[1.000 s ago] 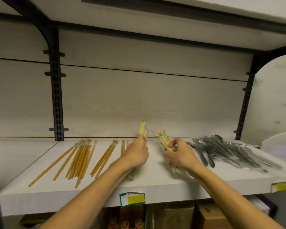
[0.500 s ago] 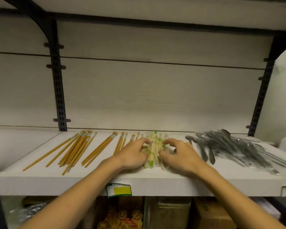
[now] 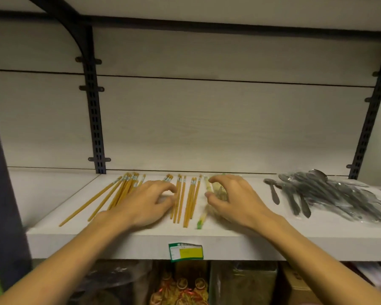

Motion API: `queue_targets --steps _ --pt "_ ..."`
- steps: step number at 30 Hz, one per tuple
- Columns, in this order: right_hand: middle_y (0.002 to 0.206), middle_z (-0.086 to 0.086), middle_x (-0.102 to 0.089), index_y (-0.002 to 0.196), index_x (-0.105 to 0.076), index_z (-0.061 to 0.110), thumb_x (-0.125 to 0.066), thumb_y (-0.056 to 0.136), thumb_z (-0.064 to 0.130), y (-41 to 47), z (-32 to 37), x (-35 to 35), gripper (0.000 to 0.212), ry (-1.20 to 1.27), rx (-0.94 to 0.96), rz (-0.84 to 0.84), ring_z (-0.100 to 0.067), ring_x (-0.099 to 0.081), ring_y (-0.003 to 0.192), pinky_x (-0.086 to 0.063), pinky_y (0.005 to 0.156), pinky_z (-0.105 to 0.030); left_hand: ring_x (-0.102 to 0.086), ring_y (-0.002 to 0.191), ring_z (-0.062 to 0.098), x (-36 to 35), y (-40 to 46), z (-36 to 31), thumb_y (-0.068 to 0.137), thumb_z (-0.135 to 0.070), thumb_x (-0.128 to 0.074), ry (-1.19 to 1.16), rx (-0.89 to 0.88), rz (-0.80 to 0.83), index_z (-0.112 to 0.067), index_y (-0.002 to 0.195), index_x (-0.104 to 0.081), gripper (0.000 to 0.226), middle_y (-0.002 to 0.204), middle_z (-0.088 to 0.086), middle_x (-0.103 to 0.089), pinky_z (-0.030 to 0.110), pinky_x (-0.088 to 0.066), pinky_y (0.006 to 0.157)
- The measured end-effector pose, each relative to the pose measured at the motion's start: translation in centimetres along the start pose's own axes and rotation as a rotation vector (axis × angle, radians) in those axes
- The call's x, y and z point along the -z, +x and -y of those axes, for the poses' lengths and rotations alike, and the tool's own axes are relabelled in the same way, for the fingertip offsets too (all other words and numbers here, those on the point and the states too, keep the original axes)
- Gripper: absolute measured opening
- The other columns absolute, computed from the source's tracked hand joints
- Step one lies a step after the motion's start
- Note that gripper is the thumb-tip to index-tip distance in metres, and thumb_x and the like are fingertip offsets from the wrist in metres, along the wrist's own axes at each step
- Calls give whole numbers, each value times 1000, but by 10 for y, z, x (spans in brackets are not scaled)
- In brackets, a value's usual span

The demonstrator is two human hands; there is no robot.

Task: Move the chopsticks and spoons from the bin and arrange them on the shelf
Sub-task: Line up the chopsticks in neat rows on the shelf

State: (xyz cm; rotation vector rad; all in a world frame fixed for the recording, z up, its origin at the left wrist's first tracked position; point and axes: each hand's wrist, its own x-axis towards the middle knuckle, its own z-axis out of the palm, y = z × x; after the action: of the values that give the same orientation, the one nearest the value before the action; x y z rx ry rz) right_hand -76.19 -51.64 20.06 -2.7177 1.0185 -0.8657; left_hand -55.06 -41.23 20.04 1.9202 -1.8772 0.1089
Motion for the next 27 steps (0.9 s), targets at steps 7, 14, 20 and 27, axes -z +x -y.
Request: queue_targets --steps 7,14,20,27 --pt "121 -11 -59 121 -55 23 -35 92 63 23 62 -38 53 -191 -59 301 -33 -53 115 -45 93 -42 -46 125 20 25 -30 84 95 -58 -27 259 275 83 -33 130 -48 48 139 -5 -50 39 -37 102" --pt "118 -5 -59 117 -59 27 -27 95 62 35 97 -72 52 -17 8 397 -26 -53 113 -42 97 -41 -39 133 16 26 -33 83 102 -43 -30 -167 230 163 -28 141 -40 43 149 -5 -40 26 -29 104" --pt "117 -1 -64 118 -62 20 -45 97 47 40 105 -73 39 32 86 358 -20 -57 106 -46 93 -38 -36 131 5 24 -32 99 96 -53 -40 -233 100 225 -30 141 -42 51 137 -20 -37 25 -29 108" --pt "121 8 -63 119 -62 26 -51 92 53 34 86 -58 39 87 105 290 -9 -57 109 -47 95 -29 -39 130 15 17 -23 110 91 -68 -28 4 79 181 -33 140 -42 62 142 -9 -44 40 -37 106"
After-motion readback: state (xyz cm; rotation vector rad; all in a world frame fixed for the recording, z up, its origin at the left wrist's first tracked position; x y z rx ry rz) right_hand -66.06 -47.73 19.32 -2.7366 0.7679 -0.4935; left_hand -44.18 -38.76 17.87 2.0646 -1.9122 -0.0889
